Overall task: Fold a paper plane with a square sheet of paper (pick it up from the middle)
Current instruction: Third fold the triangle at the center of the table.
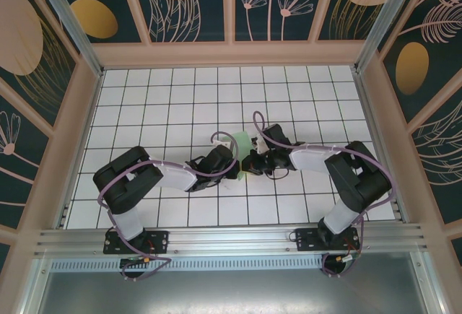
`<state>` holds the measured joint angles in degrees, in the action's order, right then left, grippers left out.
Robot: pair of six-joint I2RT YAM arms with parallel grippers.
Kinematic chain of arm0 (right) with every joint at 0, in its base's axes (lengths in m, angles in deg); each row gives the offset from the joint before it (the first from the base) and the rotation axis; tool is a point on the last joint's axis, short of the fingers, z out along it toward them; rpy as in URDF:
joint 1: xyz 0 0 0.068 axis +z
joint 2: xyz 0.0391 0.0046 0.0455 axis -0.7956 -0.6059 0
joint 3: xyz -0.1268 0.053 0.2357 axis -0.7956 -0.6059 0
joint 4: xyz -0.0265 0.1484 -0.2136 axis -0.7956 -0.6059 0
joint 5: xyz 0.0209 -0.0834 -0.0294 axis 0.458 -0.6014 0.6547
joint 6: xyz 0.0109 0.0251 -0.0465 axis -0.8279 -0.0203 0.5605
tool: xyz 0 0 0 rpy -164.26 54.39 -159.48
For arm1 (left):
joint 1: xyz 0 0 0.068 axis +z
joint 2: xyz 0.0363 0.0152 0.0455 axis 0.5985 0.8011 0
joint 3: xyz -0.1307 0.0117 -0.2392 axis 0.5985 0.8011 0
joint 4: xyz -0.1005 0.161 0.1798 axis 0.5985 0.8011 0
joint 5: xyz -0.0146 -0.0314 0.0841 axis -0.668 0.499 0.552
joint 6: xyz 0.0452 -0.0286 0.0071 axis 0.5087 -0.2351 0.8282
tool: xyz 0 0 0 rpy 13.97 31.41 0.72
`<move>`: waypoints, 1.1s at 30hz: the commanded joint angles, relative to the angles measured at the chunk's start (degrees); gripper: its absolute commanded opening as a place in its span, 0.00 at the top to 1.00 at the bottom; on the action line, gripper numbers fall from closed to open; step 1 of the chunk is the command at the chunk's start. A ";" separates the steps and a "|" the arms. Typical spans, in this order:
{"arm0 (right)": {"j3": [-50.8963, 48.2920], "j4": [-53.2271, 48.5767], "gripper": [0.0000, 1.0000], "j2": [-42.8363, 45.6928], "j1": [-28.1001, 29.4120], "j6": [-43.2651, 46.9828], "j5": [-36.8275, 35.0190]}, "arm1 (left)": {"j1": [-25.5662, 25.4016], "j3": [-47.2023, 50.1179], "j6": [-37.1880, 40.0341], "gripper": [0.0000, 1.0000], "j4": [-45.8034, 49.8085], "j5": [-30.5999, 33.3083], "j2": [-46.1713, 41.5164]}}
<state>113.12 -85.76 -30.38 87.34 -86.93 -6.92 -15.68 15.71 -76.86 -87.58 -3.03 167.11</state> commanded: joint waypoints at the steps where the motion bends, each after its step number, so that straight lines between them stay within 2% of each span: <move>1: -1.57 2.69 0.90 -0.46 1.40 -2.23 1.63 | 0.05 0.51 0.65 0.87 6.23 -2.07 3.06; 9: -3.40 5.72 0.91 -5.66 2.03 -2.53 -0.39 | -0.02 0.49 0.69 0.87 6.39 -1.95 3.06; 13: -3.44 4.33 0.91 -4.79 1.92 -2.08 -2.14 | -0.02 0.81 0.68 0.86 6.34 -1.81 2.77; 21: -5.13 5.96 0.91 2.79 1.99 -4.87 1.19 | -0.02 0.88 0.60 0.86 6.28 -1.81 2.76; 29: -7.57 10.38 0.91 0.58 2.63 -7.16 2.66 | -0.01 0.46 0.58 0.86 6.15 -1.95 2.89; 33: -6.84 8.72 0.91 -1.58 2.72 -6.09 0.48 | -0.02 0.53 0.56 0.86 6.17 -2.17 2.92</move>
<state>106.26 -77.70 -30.16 89.55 -92.79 -5.89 -15.64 15.62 -76.56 -87.52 -3.18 167.11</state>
